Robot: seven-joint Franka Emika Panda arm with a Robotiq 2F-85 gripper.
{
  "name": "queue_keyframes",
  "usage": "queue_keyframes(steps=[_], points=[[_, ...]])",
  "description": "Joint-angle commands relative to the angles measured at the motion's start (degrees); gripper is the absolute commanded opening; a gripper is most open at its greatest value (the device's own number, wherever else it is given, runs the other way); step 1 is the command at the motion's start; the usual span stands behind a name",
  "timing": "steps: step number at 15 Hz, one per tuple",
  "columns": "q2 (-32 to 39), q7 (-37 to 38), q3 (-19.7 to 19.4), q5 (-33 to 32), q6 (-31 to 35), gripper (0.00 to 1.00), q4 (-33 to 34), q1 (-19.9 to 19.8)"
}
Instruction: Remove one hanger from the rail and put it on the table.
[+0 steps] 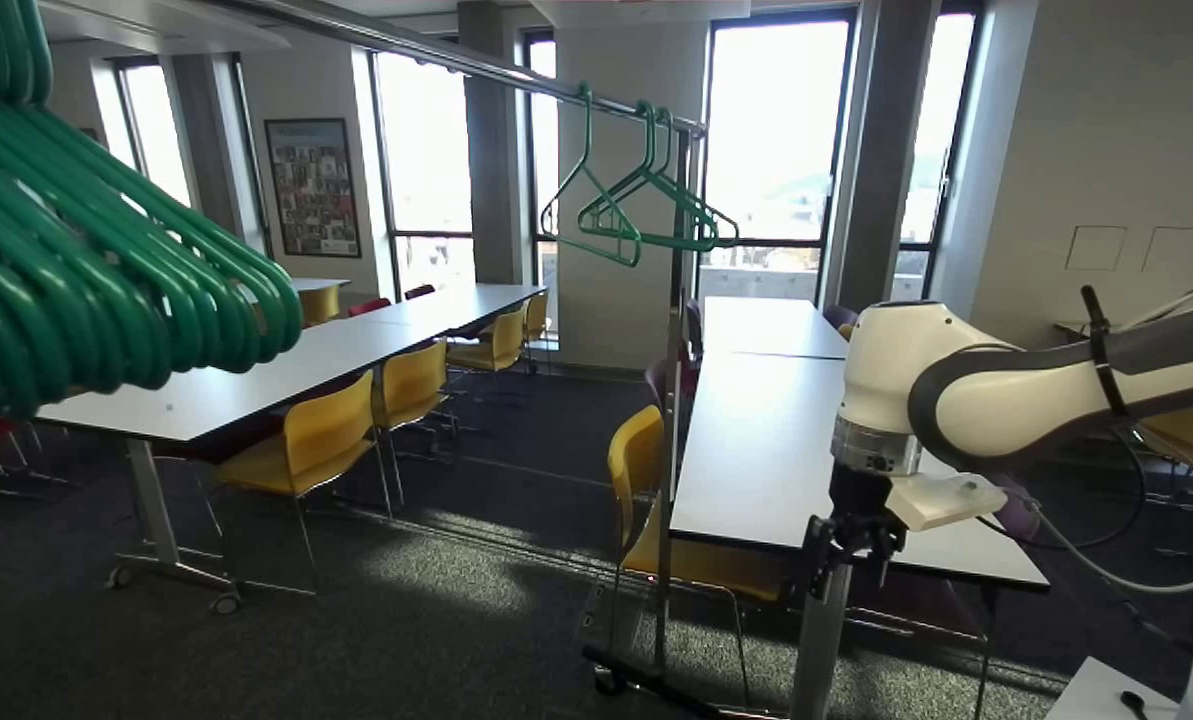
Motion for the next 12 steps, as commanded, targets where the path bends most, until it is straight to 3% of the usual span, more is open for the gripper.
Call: queue_keyframes(steps=[1, 5, 9, 12], points=[[0.35, -1.36, -1.85, -2.04, 6.97, 1.00, 2.22, -2.48], [3.01, -3.63, -5.53, -1.15, 20.63, 1.00, 5.97, -4.37], [6.72, -8.52, -9.05, -0.43, 34.44, 1.00, 10.21, -3.31], [8.56, -13.32, -9.18, -4.60, 39.19, 1.00, 13.15, -3.96]])
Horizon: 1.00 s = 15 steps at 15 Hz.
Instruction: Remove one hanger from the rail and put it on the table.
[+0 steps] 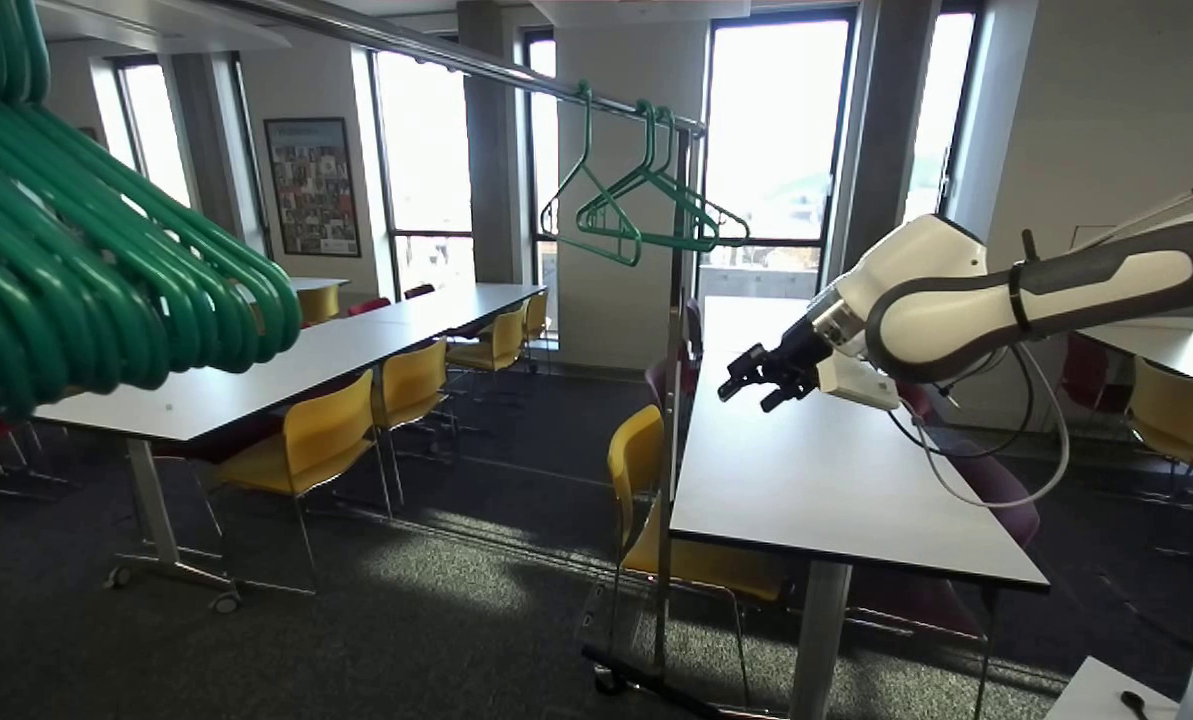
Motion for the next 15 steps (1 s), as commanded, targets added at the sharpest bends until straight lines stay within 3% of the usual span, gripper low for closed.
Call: queue_keyframes(steps=[1, 6, 9, 10, 12, 15], points=[[2.43, -4.75, 0.53, -5.75, 3.76, 1.00, 4.38, -1.52], [1.88, -4.13, 3.51, -18.09, 8.67, 1.00, 5.40, -6.41], [0.81, 2.20, 8.94, -24.91, 18.17, 1.00, 1.86, -14.59], [1.75, -1.46, 5.03, -21.21, 12.96, 1.00, 3.97, -8.87], [1.76, 0.67, 7.58, -23.23, 16.07, 1.00, 2.76, -12.60], [1.75, 0.77, 8.22, -23.30, 16.39, 1.00, 2.44, -13.27]])
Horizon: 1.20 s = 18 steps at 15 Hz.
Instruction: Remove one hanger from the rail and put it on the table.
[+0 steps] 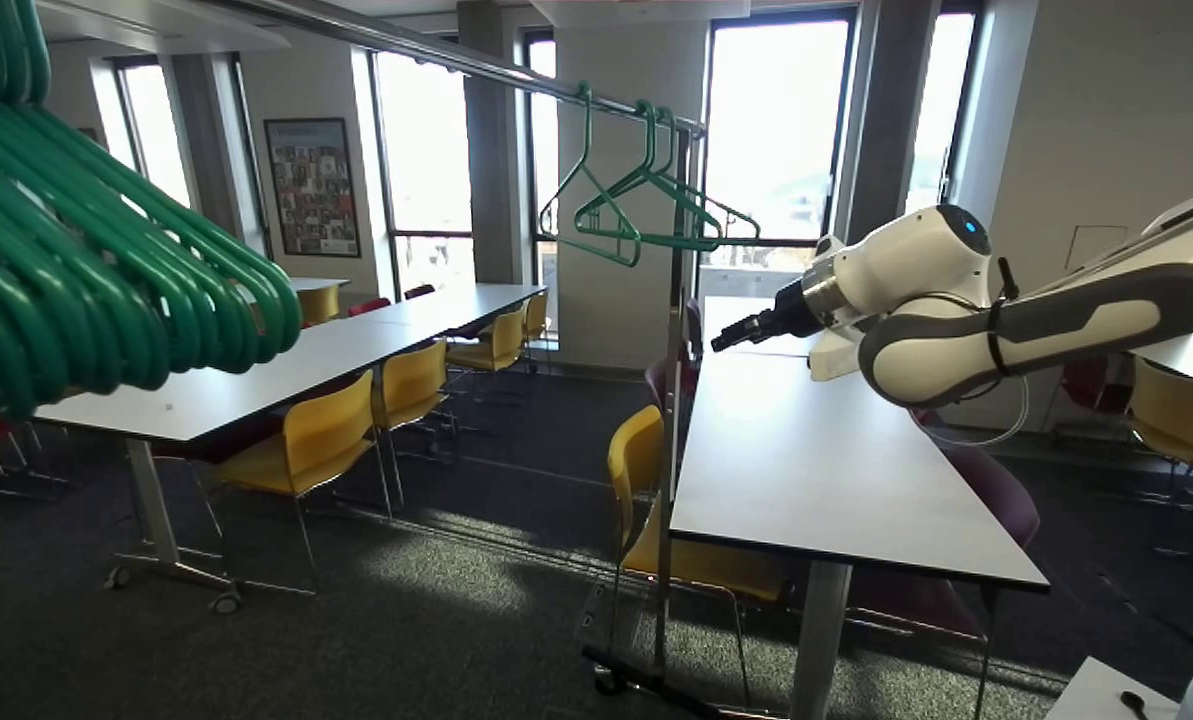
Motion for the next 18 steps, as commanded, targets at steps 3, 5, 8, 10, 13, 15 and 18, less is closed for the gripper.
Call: queue_keyframes(steps=[3, 5, 8, 10, 13, 15, 18], points=[[0.84, -1.61, 3.30, -6.63, 7.66, 1.00, 1.67, -7.88], [1.93, -3.06, 3.57, -9.42, 11.71, 1.00, 3.79, -12.15], [2.84, -4.08, 6.91, -11.56, 18.31, 1.00, 6.60, -22.31], [2.53, -4.98, 11.94, -9.91, 22.96, 1.00, 7.83, -31.26], [3.53, -2.61, 16.83, -3.82, 23.73, 1.00, 11.24, -36.14], [7.79, 0.90, 16.39, -2.69, 23.65, 1.00, 13.37, -32.70], [12.98, 5.52, 14.87, -2.87, 23.56, 1.00, 17.39, -27.25]])
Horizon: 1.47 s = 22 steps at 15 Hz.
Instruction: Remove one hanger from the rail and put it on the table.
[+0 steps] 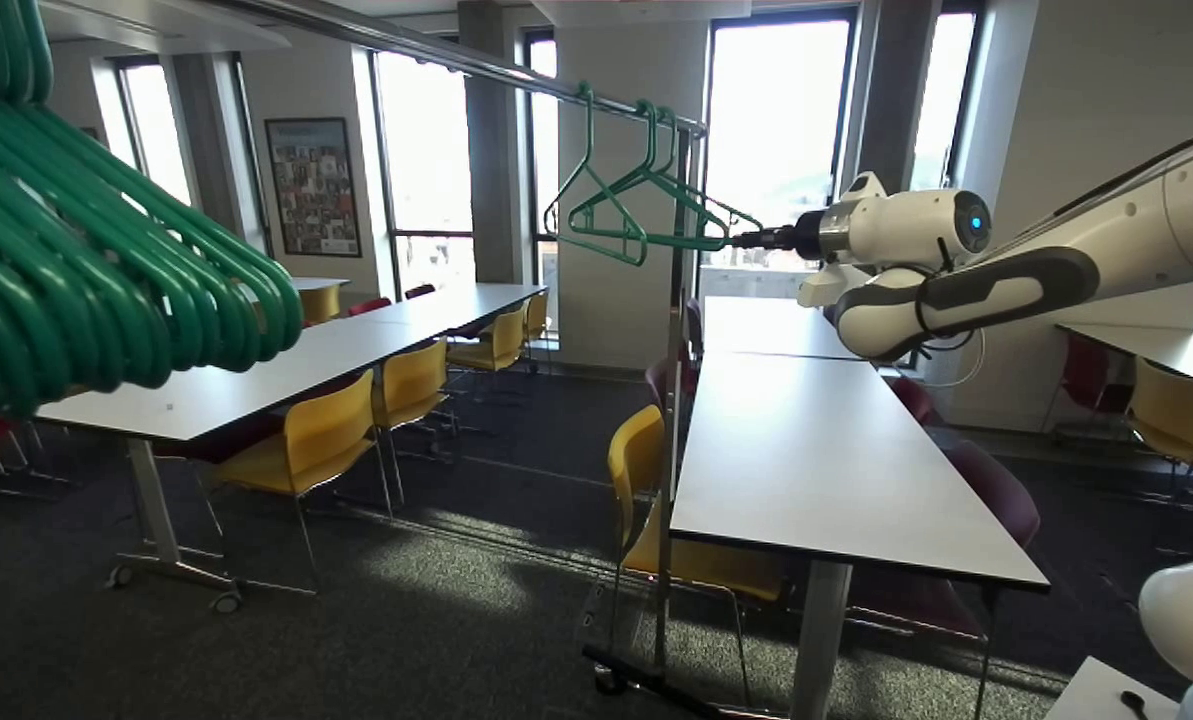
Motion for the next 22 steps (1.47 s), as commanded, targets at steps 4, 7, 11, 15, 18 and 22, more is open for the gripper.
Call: queue_keyframes(steps=[4, 7, 11, 15, 18, 22], points=[[11.87, 7.86, -5.33, -1.78, -0.01, 1.00, 10.75, 11.67], [13.89, 6.89, -11.24, 1.17, -0.02, 1.00, 12.50, 19.21], [13.67, 11.30, -14.21, -0.29, -0.01, 1.00, 11.18, 23.20], [12.17, 14.45, -15.03, -1.56, -0.06, 1.00, 8.33, 24.43], [10.82, 14.31, -15.31, -1.37, -0.20, 1.00, 6.96, 24.28], [9.48, 13.25, -16.17, -0.93, -0.01, 1.00, 7.36, 23.78]])
